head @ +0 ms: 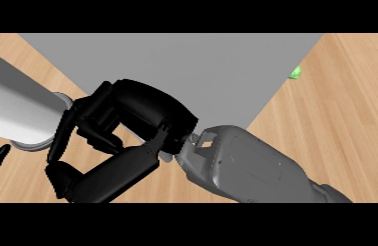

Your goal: Pick up the bottled water, place it into the cabinet and close the cabinet

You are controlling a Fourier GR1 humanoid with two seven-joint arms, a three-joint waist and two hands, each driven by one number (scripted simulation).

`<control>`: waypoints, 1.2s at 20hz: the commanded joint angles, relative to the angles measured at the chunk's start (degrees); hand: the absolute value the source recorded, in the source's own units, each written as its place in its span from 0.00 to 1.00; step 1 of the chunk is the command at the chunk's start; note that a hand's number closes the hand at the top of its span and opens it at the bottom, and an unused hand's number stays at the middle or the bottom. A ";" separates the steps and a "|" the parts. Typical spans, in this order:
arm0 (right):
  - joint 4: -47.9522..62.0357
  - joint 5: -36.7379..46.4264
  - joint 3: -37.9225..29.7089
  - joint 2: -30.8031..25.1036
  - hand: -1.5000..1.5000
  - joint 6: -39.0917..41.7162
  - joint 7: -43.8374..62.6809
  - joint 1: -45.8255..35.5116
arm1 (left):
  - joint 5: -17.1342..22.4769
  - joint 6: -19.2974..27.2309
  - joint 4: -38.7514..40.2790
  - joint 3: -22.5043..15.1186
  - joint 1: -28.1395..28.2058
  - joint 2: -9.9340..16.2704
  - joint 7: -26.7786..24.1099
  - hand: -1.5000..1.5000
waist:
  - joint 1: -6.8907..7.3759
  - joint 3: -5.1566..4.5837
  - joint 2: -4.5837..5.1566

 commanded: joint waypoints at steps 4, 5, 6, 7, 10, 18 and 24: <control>7.16 3.17 -6.92 -1.92 1.00 6.76 -5.79 2.40 | 2.00 -0.38 -4.85 4.27 2.81 -0.13 4.42 0.00 | -0.49 0.04 -0.06; 9.29 3.84 -8.19 -1.62 1.00 6.22 -5.00 0.59 | -0.60 -0.10 -3.61 2.37 1.17 -1.37 4.33 0.00 | -0.73 0.02 0.00; 8.06 4.68 -9.03 -2.61 1.00 4.68 -5.05 0.96 | 2.46 -0.29 -3.01 4.69 -0.23 -0.31 5.68 0.00 | -1.02 0.02 -0.03; 15.40 5.02 -11.53 -3.17 1.00 7.87 -7.24 -2.47 | 2.55 0.70 -5.12 4.26 0.01 -0.64 6.22 0.00 | -0.24 0.02 0.21; 15.80 9.02 -11.29 -4.26 1.00 6.17 -11.15 0.59 | 0.94 0.39 -0.84 3.14 -2.61 -2.65 5.51 0.00 | -1.17 -0.01 0.18; 22.18 12.46 -14.82 -7.83 1.00 4.29 -12.81 -2.30 | -1.43 -0.69 -3.22 2.40 -0.79 -3.43 4.80 0.00 | -0.48 -0.04 0.44; 23.24 14.49 -16.61 -7.61 0.00 1.75 -15.52 -3.99 | -1.24 -1.06 -4.33 1.17 -0.40 -3.69 6.34 0.00 | 0.07 -0.04 0.40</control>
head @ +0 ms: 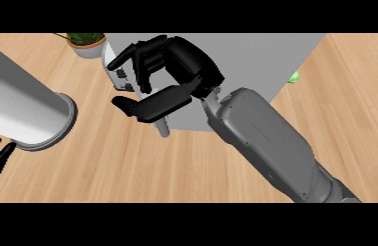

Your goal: Pick up the bottled water, place it into the cabinet and close the cabinet

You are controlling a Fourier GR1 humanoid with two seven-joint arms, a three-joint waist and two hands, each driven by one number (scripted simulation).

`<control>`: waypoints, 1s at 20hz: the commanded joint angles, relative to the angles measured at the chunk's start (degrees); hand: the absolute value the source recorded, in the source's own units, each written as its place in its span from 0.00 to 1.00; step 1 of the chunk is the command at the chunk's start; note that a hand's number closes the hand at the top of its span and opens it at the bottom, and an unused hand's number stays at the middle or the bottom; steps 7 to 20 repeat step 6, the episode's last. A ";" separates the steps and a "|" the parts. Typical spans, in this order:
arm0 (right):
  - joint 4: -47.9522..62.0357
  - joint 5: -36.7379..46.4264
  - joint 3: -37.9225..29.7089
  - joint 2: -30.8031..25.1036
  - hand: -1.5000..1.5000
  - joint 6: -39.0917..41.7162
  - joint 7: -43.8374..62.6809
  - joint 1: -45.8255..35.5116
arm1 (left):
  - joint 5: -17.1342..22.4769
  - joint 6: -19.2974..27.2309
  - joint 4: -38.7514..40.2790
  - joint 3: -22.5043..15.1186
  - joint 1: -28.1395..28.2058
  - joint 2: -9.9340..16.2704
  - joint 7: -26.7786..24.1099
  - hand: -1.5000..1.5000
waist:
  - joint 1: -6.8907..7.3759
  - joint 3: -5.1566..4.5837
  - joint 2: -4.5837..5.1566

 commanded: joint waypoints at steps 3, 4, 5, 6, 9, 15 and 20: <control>7.31 1.90 -8.56 -6.41 0.00 -3.08 -1.63 -3.78 | 0.48 2.06 -1.78 -0.65 -2.52 -0.06 2.60 0.00 | -1.56 0.96 2.39; 7.53 2.70 -7.90 -5.86 0.00 -3.98 -1.21 -4.10 | 0.21 0.30 -1.38 -0.44 -1.18 0.05 1.81 0.00 | -0.87 0.89 2.07; 7.30 2.48 -8.09 -7.00 0.00 -2.48 -2.57 -2.51 | 0.62 -0.97 -0.41 -0.41 -1.00 -0.34 1.00 0.00 | -0.97 0.87 2.14; 7.79 2.04 -8.14 -6.84 0.00 -2.20 -1.79 -2.99 | -0.11 0.74 -0.87 -1.38 -2.14 -0.61 2.07 0.00 | -1.34 0.91 2.33; 7.79 2.04 -8.14 -6.84 0.00 -2.20 -1.79 -2.99 | -0.11 0.74 -0.87 -1.38 -2.14 -0.61 2.07 0.00 | -1.34 0.91 2.33; 7.79 2.04 -8.14 -6.84 0.00 -2.20 -1.79 -2.99 | -0.11 0.74 -0.87 -1.38 -2.14 -0.61 2.07 0.00 | -1.34 0.91 2.33; 7.79 2.04 -8.14 -6.84 0.00 -2.20 -1.79 -2.99 | -0.11 0.74 -0.87 -1.38 -2.14 -0.61 2.07 0.00 | -1.34 0.91 2.33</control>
